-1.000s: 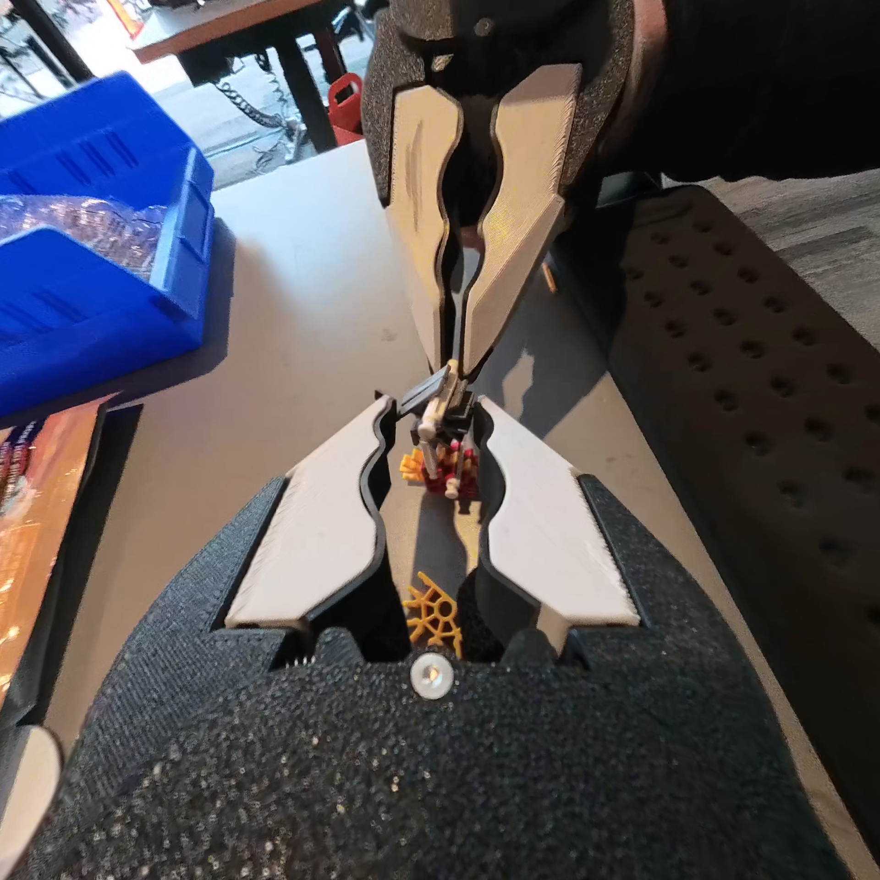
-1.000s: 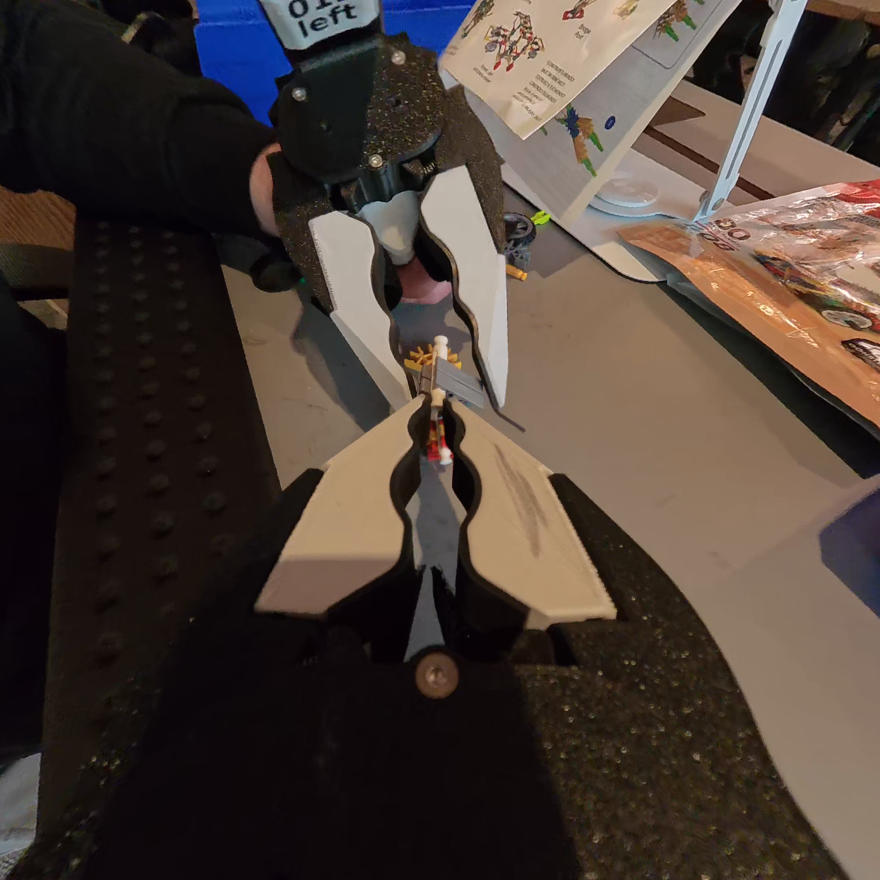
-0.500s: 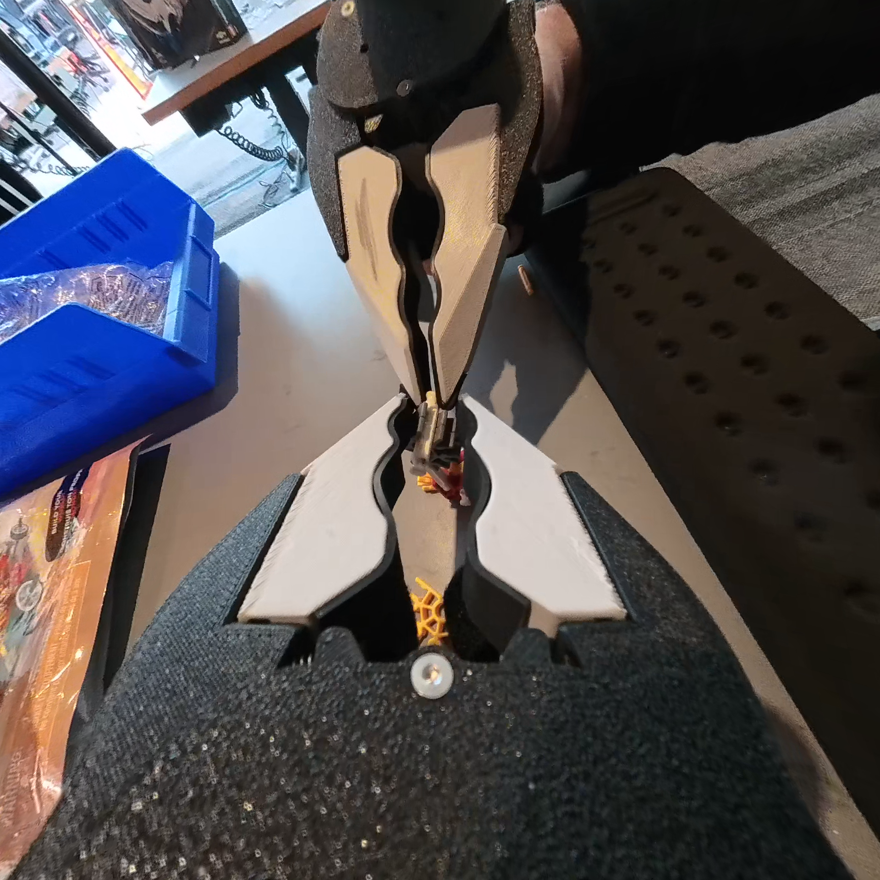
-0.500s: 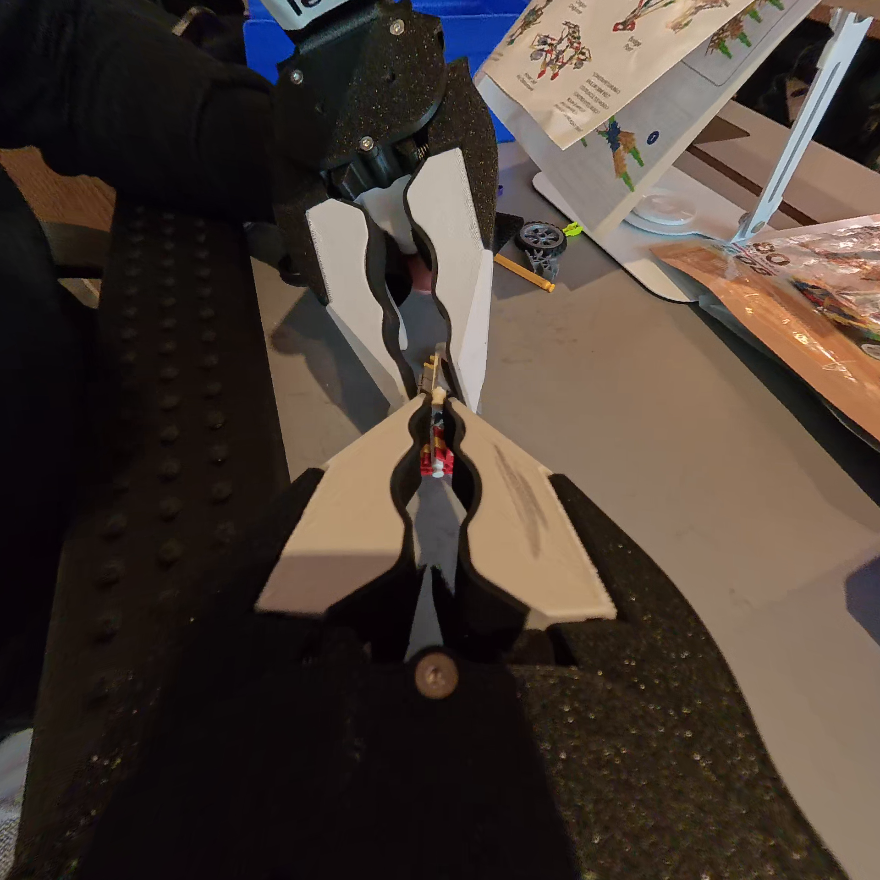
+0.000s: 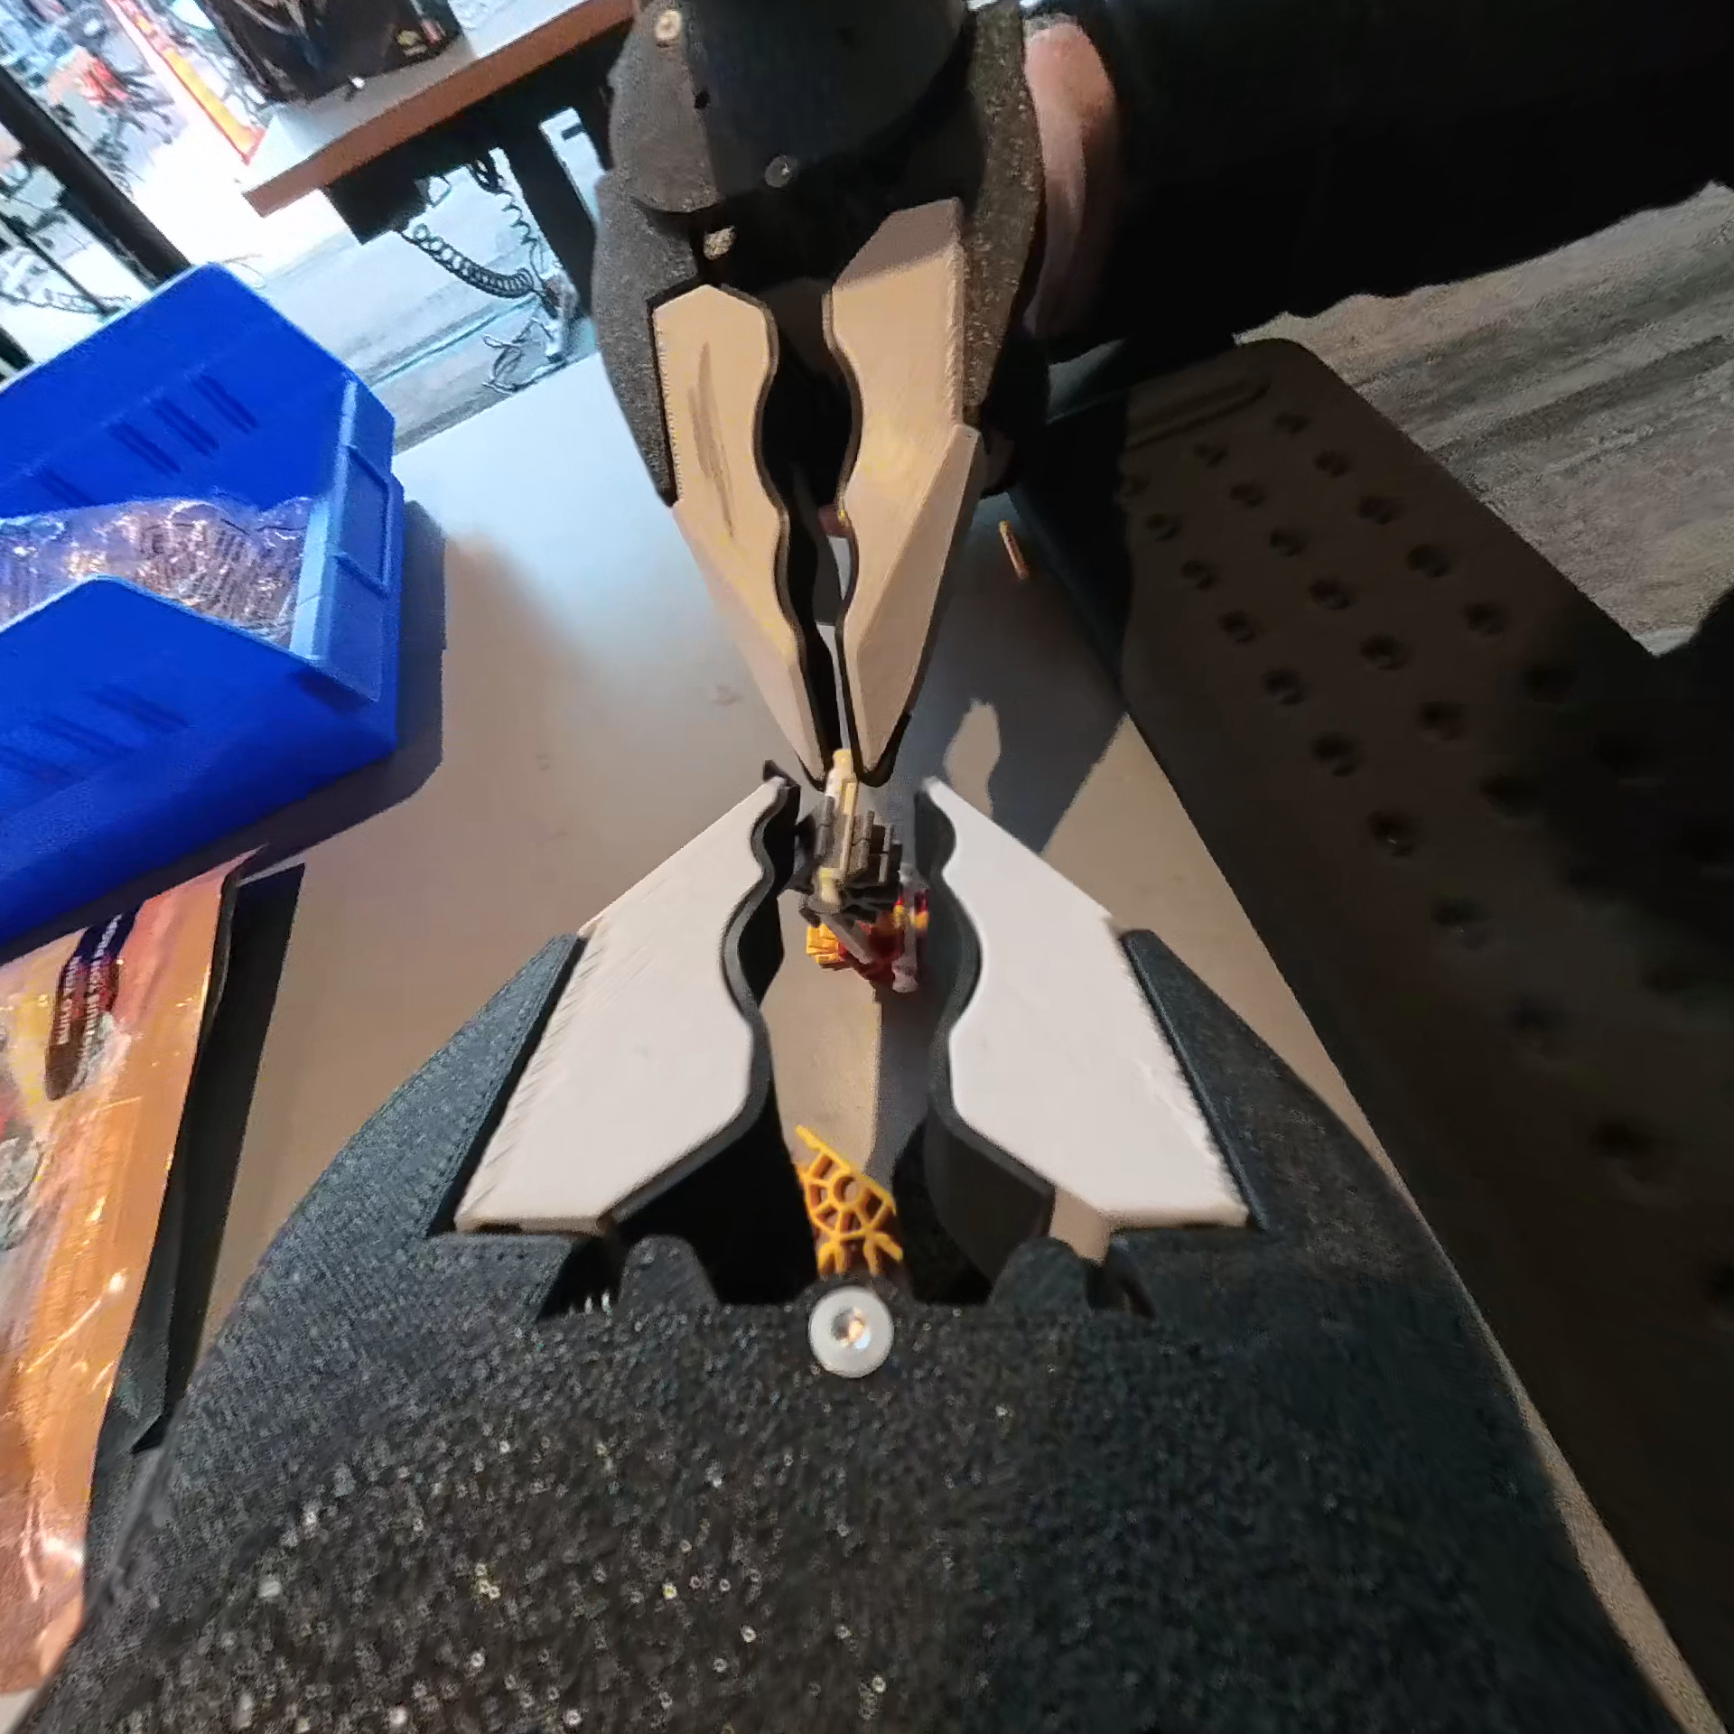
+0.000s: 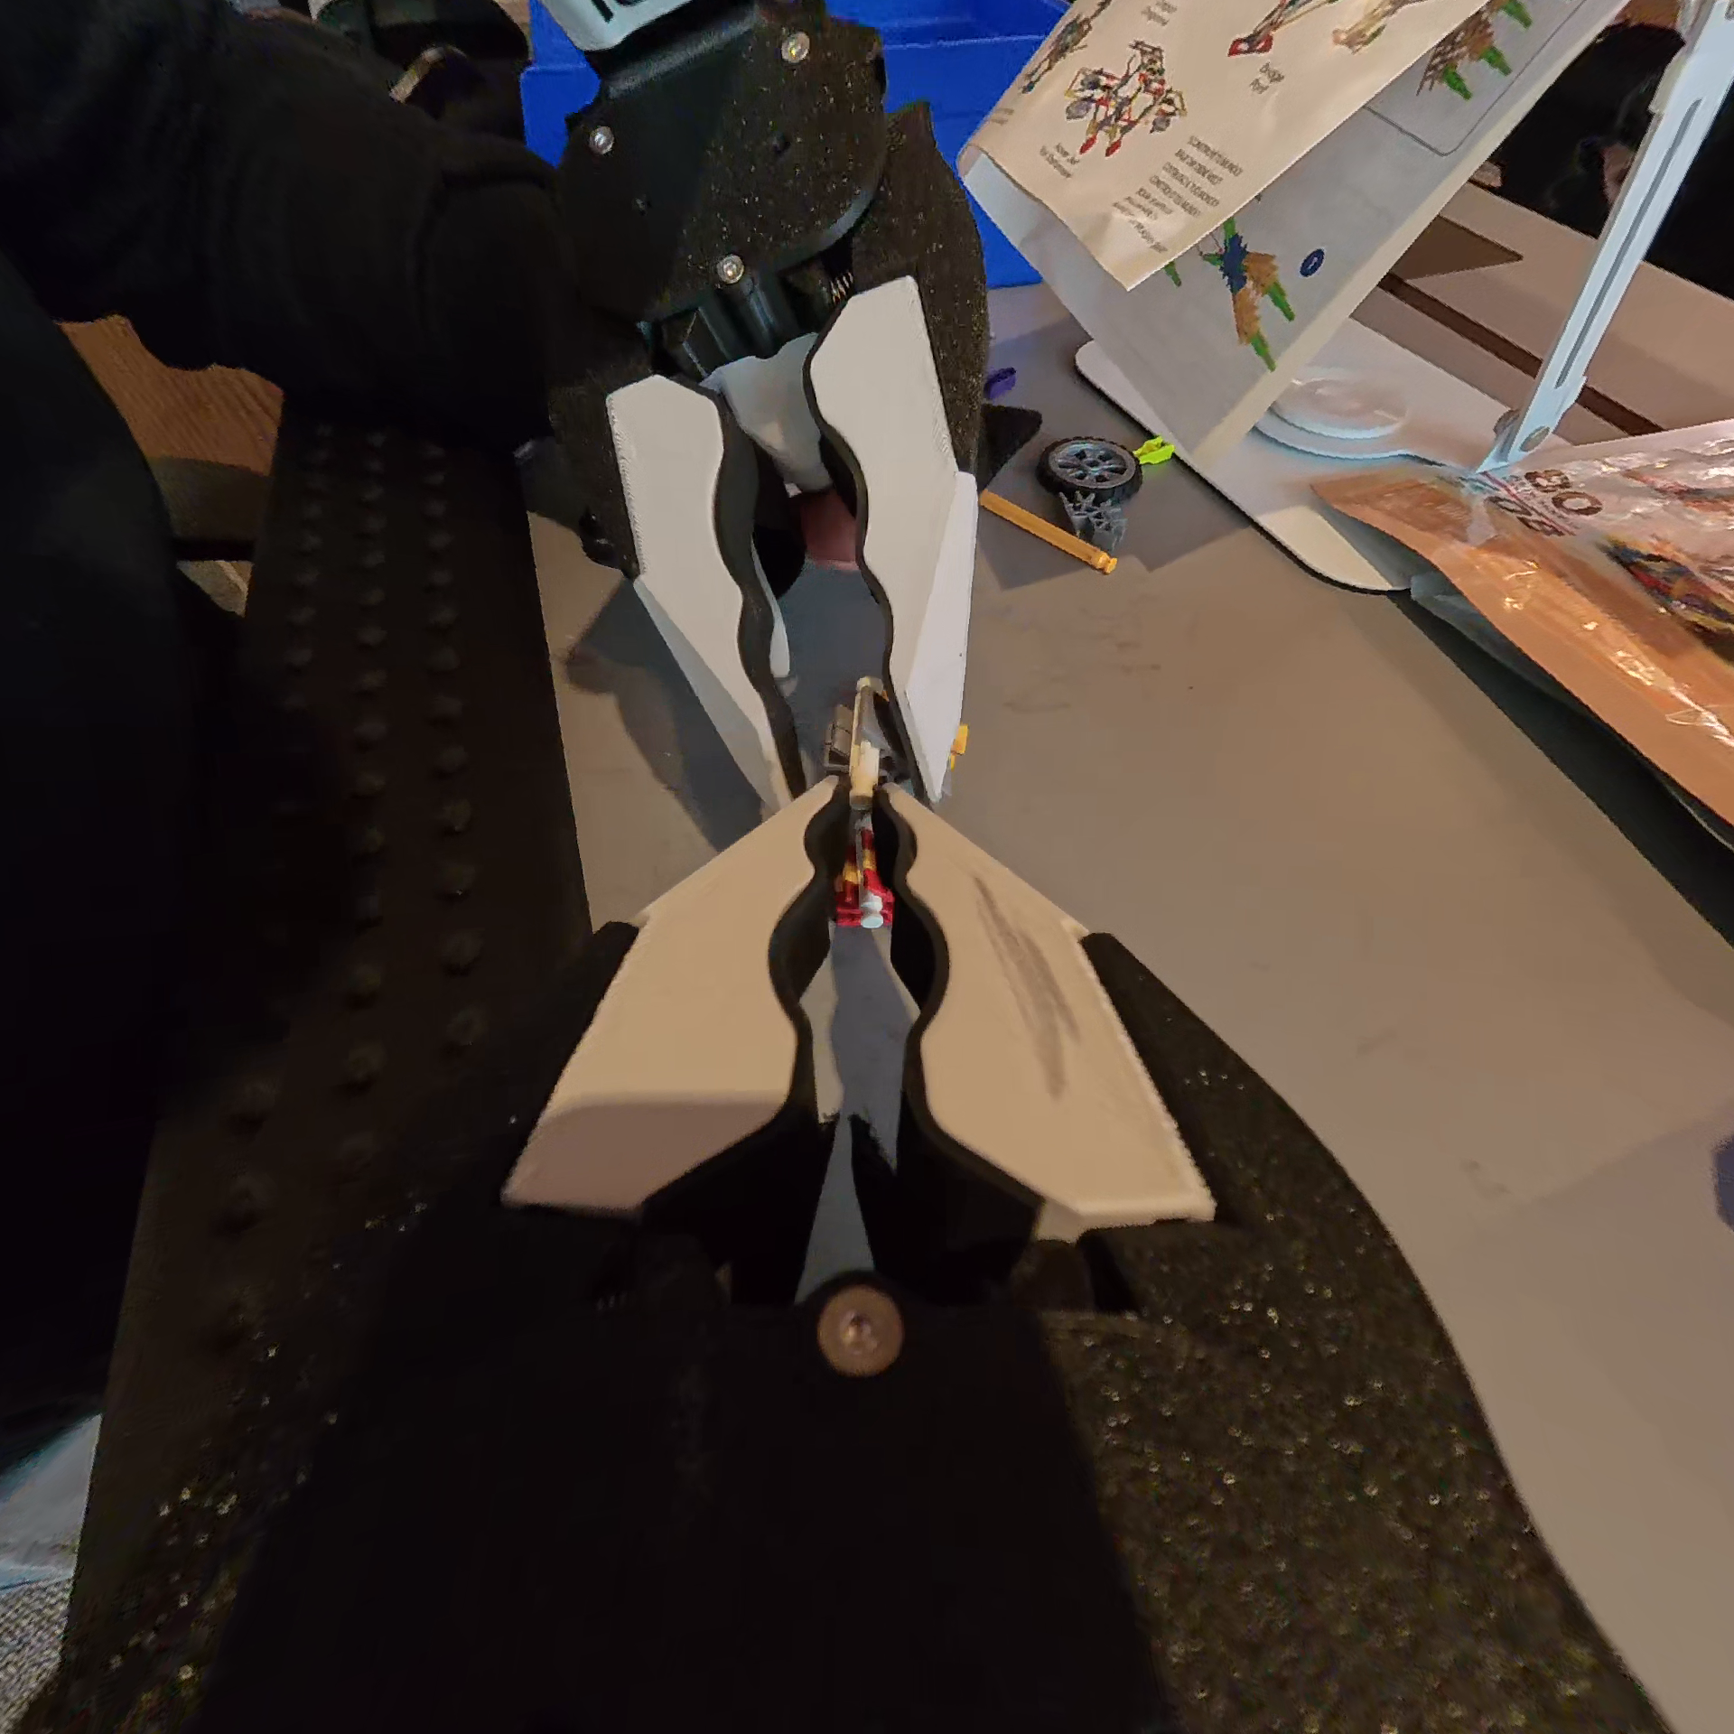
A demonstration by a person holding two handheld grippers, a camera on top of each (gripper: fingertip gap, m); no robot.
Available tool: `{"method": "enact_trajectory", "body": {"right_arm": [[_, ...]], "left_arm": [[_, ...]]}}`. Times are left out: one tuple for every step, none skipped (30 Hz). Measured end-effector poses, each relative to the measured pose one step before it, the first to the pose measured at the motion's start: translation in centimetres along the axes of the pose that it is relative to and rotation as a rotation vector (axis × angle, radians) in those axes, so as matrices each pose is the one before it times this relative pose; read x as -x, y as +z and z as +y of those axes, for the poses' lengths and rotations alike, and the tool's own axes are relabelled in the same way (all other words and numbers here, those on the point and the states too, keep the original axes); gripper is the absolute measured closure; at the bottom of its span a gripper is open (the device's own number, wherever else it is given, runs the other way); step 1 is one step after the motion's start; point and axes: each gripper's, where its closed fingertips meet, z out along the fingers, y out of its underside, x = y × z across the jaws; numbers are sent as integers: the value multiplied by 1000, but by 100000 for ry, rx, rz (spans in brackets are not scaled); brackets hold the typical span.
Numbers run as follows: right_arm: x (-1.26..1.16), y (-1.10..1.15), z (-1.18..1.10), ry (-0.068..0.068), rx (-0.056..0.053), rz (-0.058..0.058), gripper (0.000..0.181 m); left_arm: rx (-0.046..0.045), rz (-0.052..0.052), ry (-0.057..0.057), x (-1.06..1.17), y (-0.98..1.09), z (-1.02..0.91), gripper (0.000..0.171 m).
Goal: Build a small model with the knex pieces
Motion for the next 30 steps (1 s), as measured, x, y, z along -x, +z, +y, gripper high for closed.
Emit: {"method": "enact_trajectory", "body": {"right_arm": [[56, 76, -36, -331, 175, -410, 178], [12, 56, -20, -113, -58, -324, 178], [-1, 34, -11, 329, -253, -405, 178], [-7, -4, -2, 432, -217, -468, 178], [3, -58, 26, 143, 14, -318, 178], [-25, -81, 54, 143, 188, -258, 178], [-11, -94, 45, 186, 252, -331, 178], [0, -91, 63, -132, 210, -191, 178], [13, -28, 17, 73, -58, -150, 178], [46, 37, -16, 241, -294, -271, 178], [7, 33, -17, 104, -220, -119, 178], [-52, -8, -19, -196, -99, 137, 178], [-28, 22, -22, -34, -104, 3, 178], [19, 55, -31, 1, -63, -224, 178], [23, 54, -18, -181, 42, -149, 178], [-22, 69, -57, -58, -48, 157, 178], [-43, 85, -53, 62, -140, 206, 178], [13, 86, -48, 71, -98, -90, 178], [-2, 73, -28, 8, 38, -119, 178], [-6, 25, -14, -274, 164, 42, 178], [17, 19, 6, -194, 226, -26, 178], [8, -15, 19, -69, 219, -153, 178], [-5, -20, 17, 22, 86, -187, 178], [-9, 14, -13, 74, -48, -176, 178], [-3, 16, 4, -70, 3, -37, 178], [6, 3, -1, -161, 93, 110, 178], [6, -16, 5, -184, 79, 90, 178], [-15, -9, -7, 67, -95, 66, 178], [-2, 5, 0, 247, -176, 56, 178], [-31, -12, 5, 173, -102, 194, 177]], "left_arm": [[648, 1652, -317, -209, -111, 58, 146], [409, 116, -4, 8, -94, 57, 146], [147, -577, 470, 63, -128, 52, 146], [-614, 415, -230, -64, -120, -42, 146], [-311, 715, -942, -45, -51, -7, 145], [-25, -290, 60, 77, -73, 16, 145], [330, -384, 551, 59, -104, 72, 145], [74, -135, -9, 22, -90, 52, 146], [-172, -605, -49, 87, -73, 80, 147], [-329, -643, -38, 108, -38, 48, 150], [-318, 37, -19, 7, 21, -27, 151], [-22, -370, 158, 18, 40, -5, 151], [-59, -509, 429, 27, -7, 9, 151], [-360, -406, -2, 1, -22, -5, 152], [-630, -316, -228, 4, -17, 0, 153], [-822, -225, -509, 60, -26, 17, 153], [-444, -407, -577, 72, 20, 24, 154], [-342, -92, -449, -34, 87, -65, 154], [-45, -675, 643, -4, 102, -51, 154], [316, -505, 1418, 13, -6, 15, 154], [139, 70, 111, -25, -25, 8, 154], [-299, -9, -141, -3, 16, -13, 154], [-235, -108, 353, 1, 5, 8, 154], [-69, 234, -105, 8, -26, 13, 154], [-288, 453, -518, -10, -25, 6, 154], [-607, 503, -857, -10, -11, -13, 154], [-650, 490, -1359, -1, 2, -24, 154], [-527, 632, -1787, 3, -4, -18, 153], [-381, 757, -1486, 5, -12, 7, 153], [878, 411, -647, 21, -61, 86, 149]]}}
